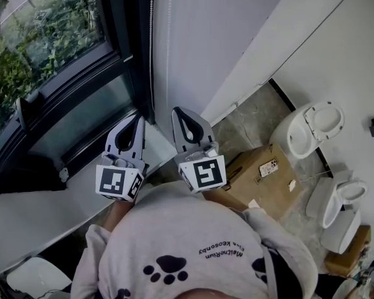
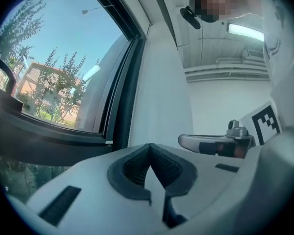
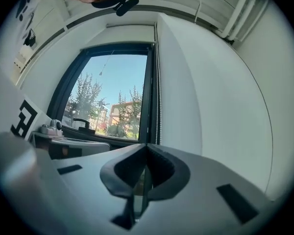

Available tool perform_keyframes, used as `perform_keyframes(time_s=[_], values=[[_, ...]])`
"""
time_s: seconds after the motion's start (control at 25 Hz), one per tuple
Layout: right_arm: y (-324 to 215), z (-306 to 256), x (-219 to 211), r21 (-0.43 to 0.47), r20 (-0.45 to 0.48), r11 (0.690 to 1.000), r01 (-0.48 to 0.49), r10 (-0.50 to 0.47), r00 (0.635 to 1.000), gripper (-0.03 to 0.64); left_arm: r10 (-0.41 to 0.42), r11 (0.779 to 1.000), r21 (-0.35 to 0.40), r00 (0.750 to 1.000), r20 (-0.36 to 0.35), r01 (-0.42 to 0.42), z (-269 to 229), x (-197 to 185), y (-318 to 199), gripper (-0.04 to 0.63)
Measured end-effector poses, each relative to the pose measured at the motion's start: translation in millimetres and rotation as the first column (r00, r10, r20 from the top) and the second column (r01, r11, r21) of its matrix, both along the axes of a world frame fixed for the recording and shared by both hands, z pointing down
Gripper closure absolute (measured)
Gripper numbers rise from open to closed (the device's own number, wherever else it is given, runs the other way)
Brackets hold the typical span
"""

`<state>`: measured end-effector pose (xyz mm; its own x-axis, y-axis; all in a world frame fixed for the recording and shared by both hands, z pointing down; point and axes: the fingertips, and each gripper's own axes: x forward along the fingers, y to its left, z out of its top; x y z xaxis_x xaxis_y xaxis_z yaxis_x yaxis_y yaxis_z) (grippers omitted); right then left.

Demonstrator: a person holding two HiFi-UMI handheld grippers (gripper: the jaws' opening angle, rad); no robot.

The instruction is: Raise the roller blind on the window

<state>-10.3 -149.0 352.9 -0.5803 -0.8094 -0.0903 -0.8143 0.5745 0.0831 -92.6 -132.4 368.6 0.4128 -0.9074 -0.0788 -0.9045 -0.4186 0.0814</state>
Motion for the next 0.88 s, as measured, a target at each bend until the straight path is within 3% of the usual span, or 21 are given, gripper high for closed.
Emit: perform_keyframes(time_s=[0.24,0.6,0.88], values=[[25.3,-15.0,11.8,0.041,0.029,0.999,-0.007,0.006,1.000,0.607,-0.043,0.999,0.024,0.999,0.002,0.043,-12.9,-0.7,19.0,0.589],[48.6,-26.8,16.3,0.086,0.042,0.996,-0.006,0.002,0.999,0.606,-0.037,0.998,0.054,0.999,0.015,0.036,-21.0,9.7,45.6,0.589],[50.8,-18.7,17.3,0.046,0.039,0.999,-0.024,0.022,0.999,0.608,-0.041,0.997,0.062,0.999,0.026,0.040,-22.0,12.6,57.5,0.589]])
